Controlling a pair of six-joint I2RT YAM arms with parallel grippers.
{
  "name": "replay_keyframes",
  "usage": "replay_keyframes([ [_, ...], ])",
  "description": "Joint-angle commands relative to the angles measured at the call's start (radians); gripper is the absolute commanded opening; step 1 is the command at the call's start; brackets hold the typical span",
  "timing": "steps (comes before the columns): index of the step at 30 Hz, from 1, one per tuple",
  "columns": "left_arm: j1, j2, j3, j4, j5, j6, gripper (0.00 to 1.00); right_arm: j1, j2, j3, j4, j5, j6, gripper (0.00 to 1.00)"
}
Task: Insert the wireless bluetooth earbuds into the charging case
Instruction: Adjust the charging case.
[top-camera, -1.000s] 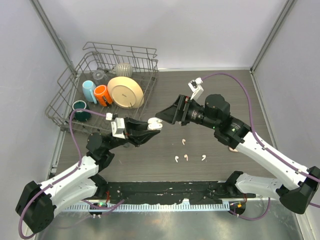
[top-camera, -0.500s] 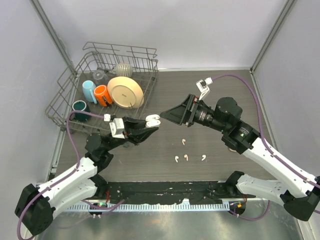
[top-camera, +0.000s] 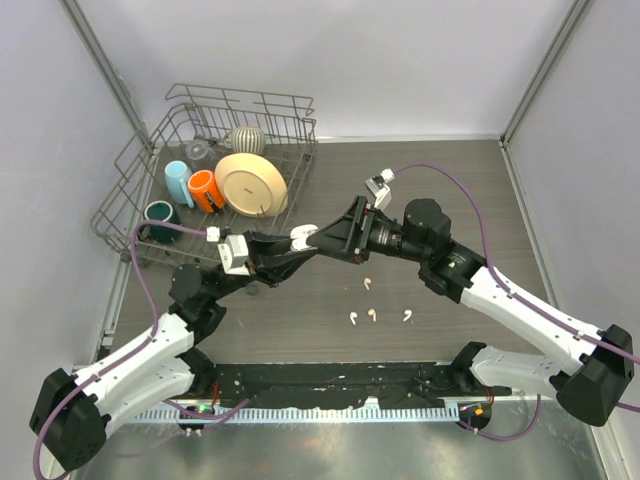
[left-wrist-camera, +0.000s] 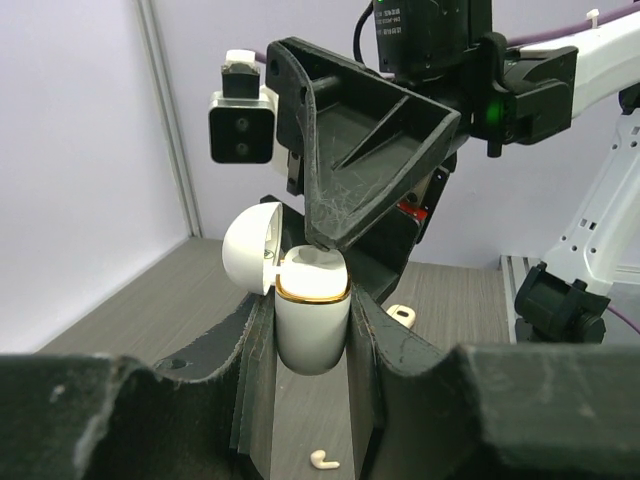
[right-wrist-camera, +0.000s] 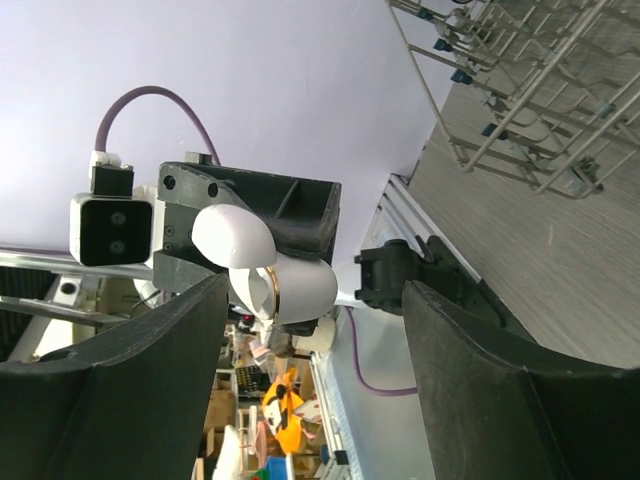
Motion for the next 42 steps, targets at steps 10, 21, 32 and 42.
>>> replay_keyframes([
  [10,-0.003,0.007,0.061,0.003,0.003,0.021,0.00,-0.002,0.028,-0.053,0.303,-0.102,0.180,0.40],
  [21,-0.003,0.009,0.059,0.004,-0.039,-0.001,0.14,-0.003,0.017,-0.104,0.423,-0.087,0.229,0.01],
  [32,-0.003,-0.003,0.038,0.012,-0.065,-0.017,0.27,-0.002,-0.001,-0.127,0.448,-0.049,0.221,0.01],
  [42,-0.003,-0.005,0.036,0.012,-0.066,-0.030,0.38,-0.002,-0.013,-0.131,0.448,-0.029,0.209,0.01],
])
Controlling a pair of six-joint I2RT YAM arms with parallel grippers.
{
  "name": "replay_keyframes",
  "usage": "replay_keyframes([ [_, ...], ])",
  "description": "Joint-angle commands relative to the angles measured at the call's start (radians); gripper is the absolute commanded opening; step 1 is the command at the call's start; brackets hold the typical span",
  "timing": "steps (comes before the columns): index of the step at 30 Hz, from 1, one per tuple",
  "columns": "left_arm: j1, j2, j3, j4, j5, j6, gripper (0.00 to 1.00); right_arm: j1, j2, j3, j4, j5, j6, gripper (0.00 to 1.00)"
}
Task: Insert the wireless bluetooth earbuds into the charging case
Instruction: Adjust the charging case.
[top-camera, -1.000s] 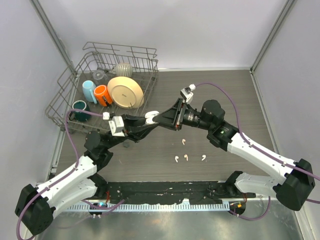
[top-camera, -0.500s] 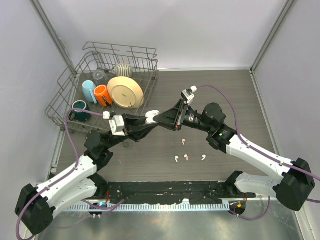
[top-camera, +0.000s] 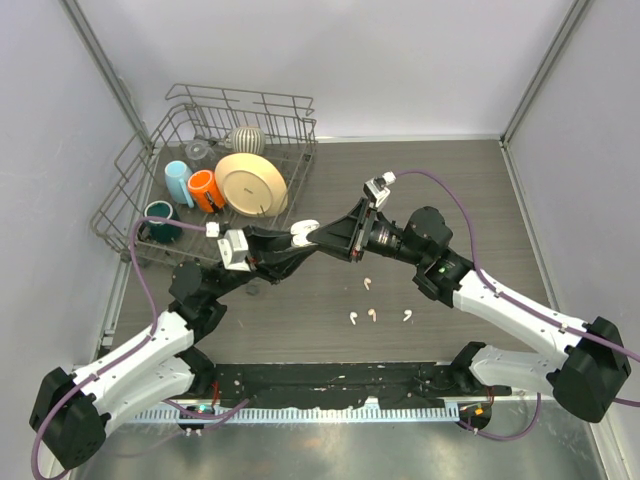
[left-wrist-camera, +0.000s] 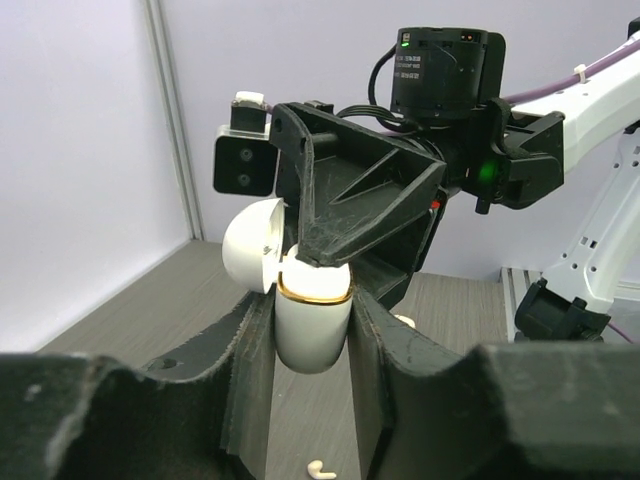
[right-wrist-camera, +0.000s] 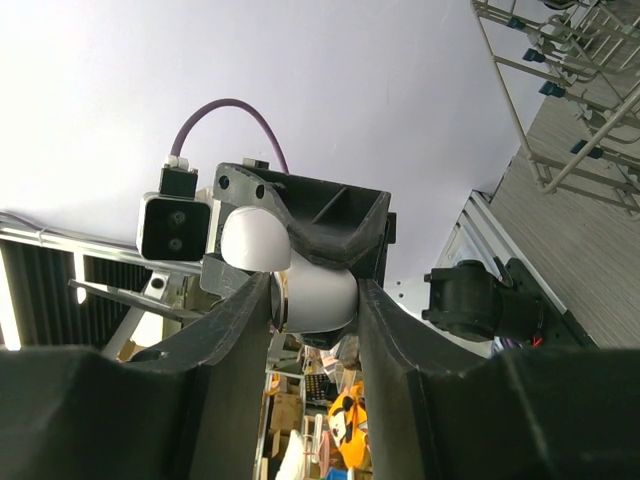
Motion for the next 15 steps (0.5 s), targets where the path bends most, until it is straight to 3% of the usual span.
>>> replay_keyframes([
  [1,0.001,-0.013,0.002,0.037,-0.037,-0.018,0.39,0.002,-0.047,0.001,0.070,0.008,-0.018,0.01],
  [15,0.001,-0.015,0.017,0.019,-0.037,-0.015,0.43,0.004,-0.032,0.007,0.039,0.004,-0.020,0.01],
])
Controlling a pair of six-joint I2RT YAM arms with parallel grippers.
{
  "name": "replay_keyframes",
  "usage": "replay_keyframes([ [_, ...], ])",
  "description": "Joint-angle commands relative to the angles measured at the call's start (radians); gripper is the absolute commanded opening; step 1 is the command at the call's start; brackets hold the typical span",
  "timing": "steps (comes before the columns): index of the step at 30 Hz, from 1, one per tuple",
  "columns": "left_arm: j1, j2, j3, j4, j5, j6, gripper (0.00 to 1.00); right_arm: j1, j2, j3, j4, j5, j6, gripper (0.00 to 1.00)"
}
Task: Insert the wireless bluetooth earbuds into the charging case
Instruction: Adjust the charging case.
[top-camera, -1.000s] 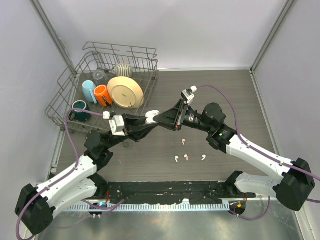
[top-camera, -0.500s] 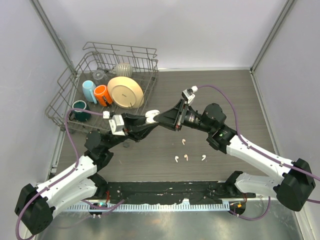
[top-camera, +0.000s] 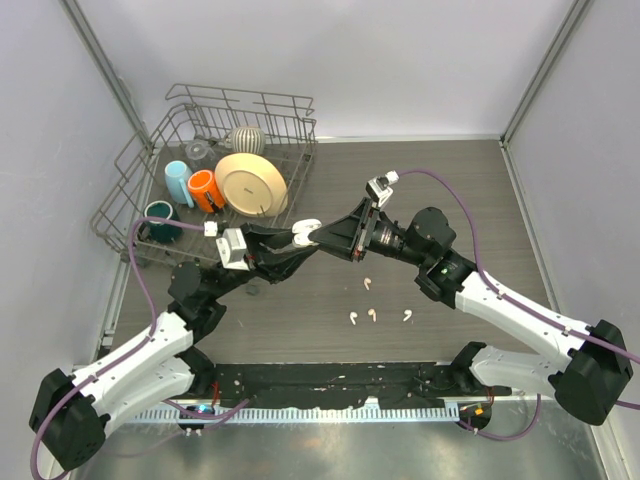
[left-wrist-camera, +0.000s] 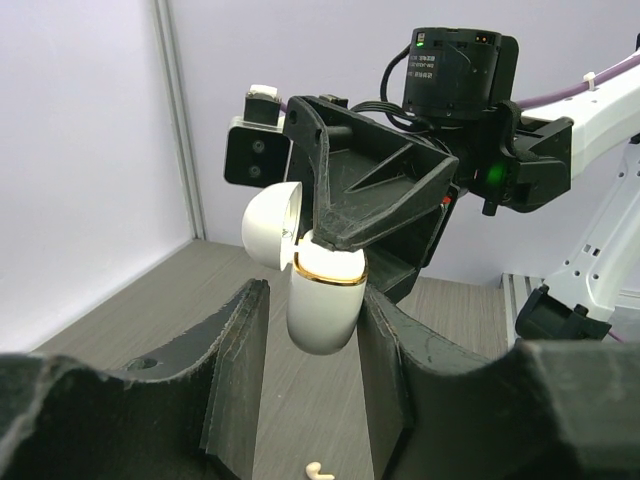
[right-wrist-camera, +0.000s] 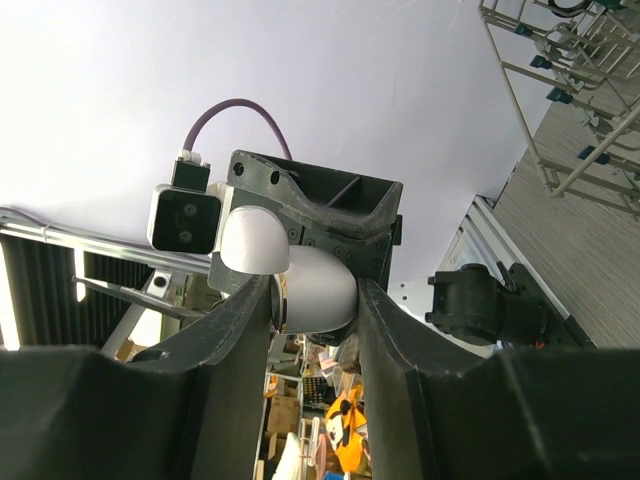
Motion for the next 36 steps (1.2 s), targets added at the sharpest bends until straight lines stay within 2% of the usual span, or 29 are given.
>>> replay_keyframes([
  [1,0.001,-0.006,0.019,0.025,-0.012,0.001,0.43,0.004,-0.013,0.007,0.035,-0.001,-0.013,0.01],
  [6,0.001,0.008,0.022,0.034,-0.003,-0.011,0.42,0.004,-0.012,0.012,0.012,0.005,-0.021,0.01],
  [10,0.001,0.019,0.026,0.043,0.010,-0.019,0.36,0.004,-0.013,0.012,0.004,0.006,-0.024,0.01],
  [13,0.003,0.022,0.029,0.045,0.020,-0.019,0.21,0.004,-0.013,0.010,0.015,0.005,-0.023,0.01],
  [14,0.001,0.022,0.029,0.045,0.023,-0.019,0.13,0.004,-0.015,0.009,0.024,0.008,-0.021,0.01],
  [17,0.001,0.020,0.028,0.043,0.033,-0.016,0.00,0.004,-0.022,0.013,-0.002,0.014,-0.036,0.01],
  [19,0.001,0.020,0.029,0.043,0.037,-0.015,0.00,0.002,-0.022,0.029,-0.044,0.016,-0.055,0.01],
  [21,0.001,0.017,0.026,0.045,0.036,-0.013,0.00,0.004,-0.027,0.022,-0.049,0.019,-0.061,0.12],
  [22,0.001,0.016,0.026,0.051,0.034,-0.013,0.00,0.004,-0.032,0.021,-0.058,0.023,-0.064,0.31],
  [24,0.003,0.013,0.014,0.060,0.030,-0.012,0.00,0.002,-0.051,0.025,-0.086,0.051,-0.099,0.51],
  [25,0.001,0.010,0.011,0.063,0.019,-0.008,0.00,-0.001,-0.059,0.033,-0.130,0.060,-0.115,0.66],
  [26,0.001,-0.001,0.002,0.063,0.011,-0.005,0.00,-0.004,-0.067,0.041,-0.158,0.069,-0.136,0.70],
  [29,0.001,-0.026,-0.021,0.068,-0.024,0.001,0.00,-0.015,-0.111,0.075,-0.264,0.108,-0.217,0.78],
  [33,0.001,-0.062,-0.043,0.051,-0.059,0.024,0.00,-0.027,-0.179,0.104,-0.377,0.143,-0.300,0.80],
  [36,0.001,-0.099,-0.055,0.029,-0.081,0.034,0.00,-0.038,-0.235,0.110,-0.526,0.210,-0.372,0.79],
])
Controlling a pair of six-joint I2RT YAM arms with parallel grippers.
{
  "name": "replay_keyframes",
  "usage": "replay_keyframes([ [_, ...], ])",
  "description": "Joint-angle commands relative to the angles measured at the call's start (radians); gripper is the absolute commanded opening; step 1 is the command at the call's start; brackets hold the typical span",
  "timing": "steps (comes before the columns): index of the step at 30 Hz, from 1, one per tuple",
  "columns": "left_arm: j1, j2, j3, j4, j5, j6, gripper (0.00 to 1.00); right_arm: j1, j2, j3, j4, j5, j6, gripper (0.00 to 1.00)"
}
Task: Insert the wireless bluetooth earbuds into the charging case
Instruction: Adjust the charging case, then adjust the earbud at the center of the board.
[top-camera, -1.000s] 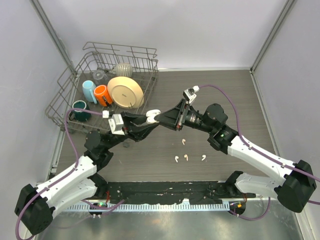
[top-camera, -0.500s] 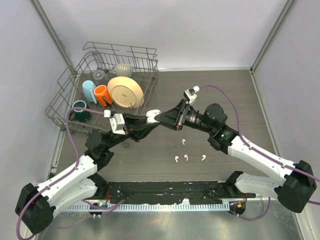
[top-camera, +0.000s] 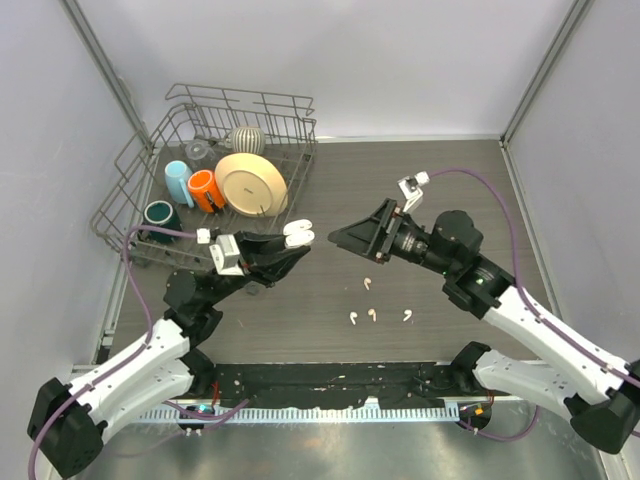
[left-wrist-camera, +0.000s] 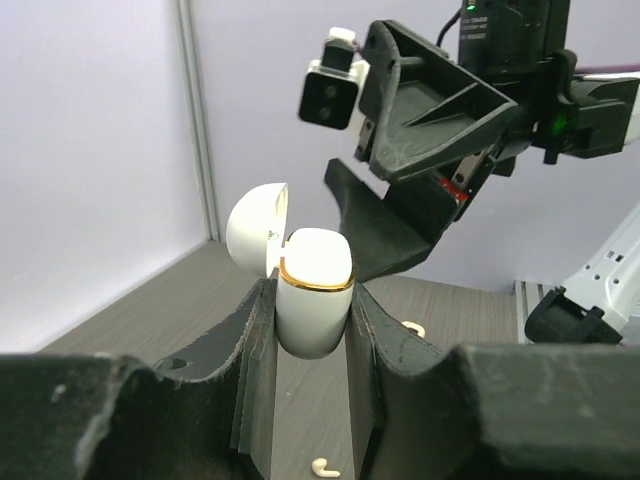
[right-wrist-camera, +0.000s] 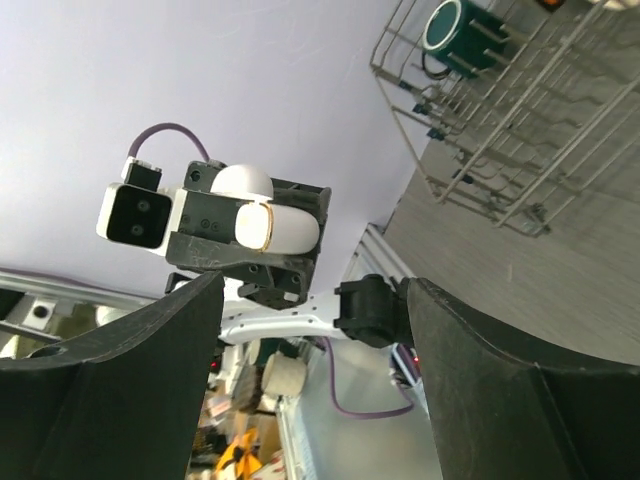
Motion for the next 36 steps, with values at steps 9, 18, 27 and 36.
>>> replay_keyframes([
  [9,0.001,-0.159,-0.021,-0.060,-0.013,0.027,0.00,-0.029,-0.140,0.011,-0.807,0.654,-0.133,0.75],
  [18,0.001,-0.191,-0.031,-0.049,0.018,0.013,0.00,-0.029,-0.059,0.002,-1.015,0.796,-0.036,0.81],
  [27,0.001,-0.208,-0.054,-0.031,-0.003,0.001,0.00,-0.028,0.030,0.042,-1.121,0.831,-0.030,0.82],
  [36,0.001,-0.202,-0.059,-0.020,-0.006,-0.005,0.00,-0.028,-0.207,-0.099,-0.990,0.822,0.073,0.94],
])
